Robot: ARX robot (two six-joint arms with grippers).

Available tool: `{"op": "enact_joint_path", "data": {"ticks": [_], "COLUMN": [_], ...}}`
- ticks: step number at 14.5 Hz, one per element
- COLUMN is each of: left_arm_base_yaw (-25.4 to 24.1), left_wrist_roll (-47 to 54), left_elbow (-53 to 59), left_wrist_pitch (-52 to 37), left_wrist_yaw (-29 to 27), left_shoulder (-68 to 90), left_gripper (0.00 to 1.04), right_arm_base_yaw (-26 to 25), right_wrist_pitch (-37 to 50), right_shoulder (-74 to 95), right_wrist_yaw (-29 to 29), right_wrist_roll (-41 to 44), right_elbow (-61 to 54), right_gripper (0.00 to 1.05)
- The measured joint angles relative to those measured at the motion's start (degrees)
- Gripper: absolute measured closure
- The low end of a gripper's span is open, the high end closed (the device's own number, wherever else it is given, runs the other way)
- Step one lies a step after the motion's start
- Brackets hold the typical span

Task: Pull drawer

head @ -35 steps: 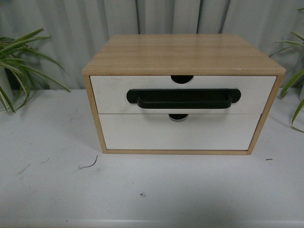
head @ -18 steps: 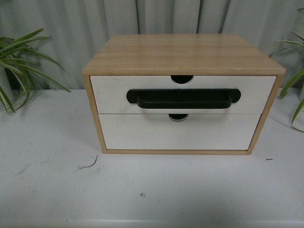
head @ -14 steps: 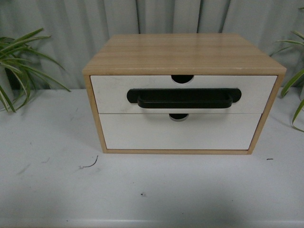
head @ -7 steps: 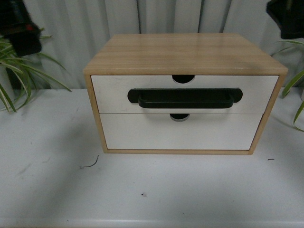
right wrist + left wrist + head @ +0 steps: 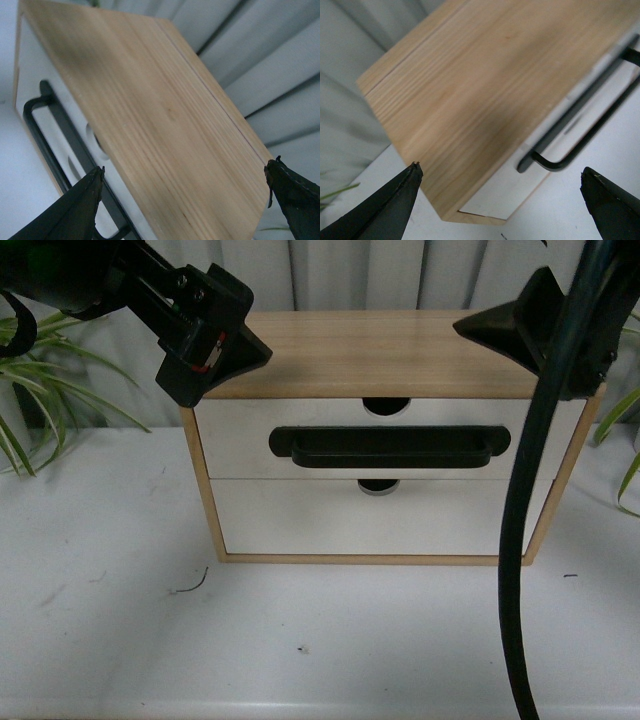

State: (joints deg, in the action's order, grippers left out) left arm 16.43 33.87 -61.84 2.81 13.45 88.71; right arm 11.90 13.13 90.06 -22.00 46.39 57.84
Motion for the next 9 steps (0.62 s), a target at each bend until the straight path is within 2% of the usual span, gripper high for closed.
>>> {"op": "enact_joint_path", "data": {"ticks": [3, 5, 8, 9], "left_arm_base_yaw": [3.04, 5.84, 8.66, 9.25], "left_wrist_roll": [11.91, 17.46, 19.08, 19.04], "left_elbow": [-6.75, -10.4, -14.08, -14.99], "left_wrist_pitch": [16.04, 26.45, 28.92, 28.68], "left_wrist_yaw": [2.91, 2.95, 0.9, 0.26], "left_shoulder": [2.84, 5.35, 8.96, 9.97], "left_gripper": [0.07, 0.07, 0.07, 0.07], "right_arm_base_yaw": [-1.25, -2.71, -3.8, -3.85], "right_wrist_pitch": [-12.61, -18.08, -24.0, -23.96], "right_shoulder": [0.68, 2.32, 3.69, 4.13], "right_wrist_yaw": [-4.2, -4.52, -5.27, -5.29], "right_wrist_roll": [20.5, 34.73, 47.89, 49.9], "right_elbow": [3.21, 4.33, 4.79, 4.79], "right_gripper": [0.06, 0.06, 0.06, 0.06]}}
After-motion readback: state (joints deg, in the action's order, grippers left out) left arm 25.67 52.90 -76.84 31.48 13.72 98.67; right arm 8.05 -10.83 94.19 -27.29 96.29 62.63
